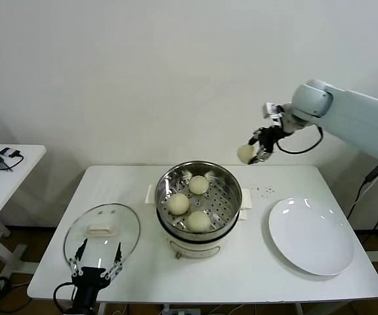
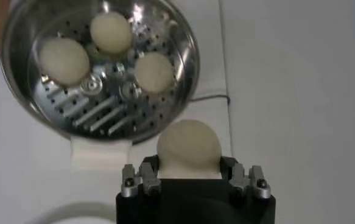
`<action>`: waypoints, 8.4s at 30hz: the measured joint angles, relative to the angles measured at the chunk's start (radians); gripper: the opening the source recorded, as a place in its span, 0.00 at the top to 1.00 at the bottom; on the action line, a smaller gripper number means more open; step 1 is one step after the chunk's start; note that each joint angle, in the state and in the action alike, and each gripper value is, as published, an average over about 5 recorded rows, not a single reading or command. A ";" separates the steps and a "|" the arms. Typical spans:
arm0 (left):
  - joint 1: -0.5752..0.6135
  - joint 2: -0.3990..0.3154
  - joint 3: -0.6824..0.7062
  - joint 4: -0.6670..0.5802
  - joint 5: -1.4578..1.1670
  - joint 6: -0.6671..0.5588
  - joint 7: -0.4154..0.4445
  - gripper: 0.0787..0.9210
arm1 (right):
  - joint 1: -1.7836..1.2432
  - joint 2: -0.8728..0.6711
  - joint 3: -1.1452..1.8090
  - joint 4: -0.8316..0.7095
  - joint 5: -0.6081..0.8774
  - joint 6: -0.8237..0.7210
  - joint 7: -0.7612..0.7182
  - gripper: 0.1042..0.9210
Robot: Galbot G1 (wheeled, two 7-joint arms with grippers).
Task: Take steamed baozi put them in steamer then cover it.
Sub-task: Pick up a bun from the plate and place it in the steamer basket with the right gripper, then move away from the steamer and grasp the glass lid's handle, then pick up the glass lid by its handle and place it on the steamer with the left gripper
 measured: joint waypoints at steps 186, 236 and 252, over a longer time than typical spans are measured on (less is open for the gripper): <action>-0.449 0.212 -0.046 0.389 1.190 0.150 -0.088 0.91 | -2.119 0.101 2.192 0.363 -0.364 0.558 0.679 0.12; -0.944 0.045 0.837 0.353 1.419 0.770 0.338 0.91 | -2.087 0.137 2.252 0.258 -0.463 0.614 0.654 0.12; -0.947 -0.003 0.821 0.413 1.438 0.770 0.346 0.91 | -2.077 0.140 2.262 0.245 -0.480 0.621 0.646 0.12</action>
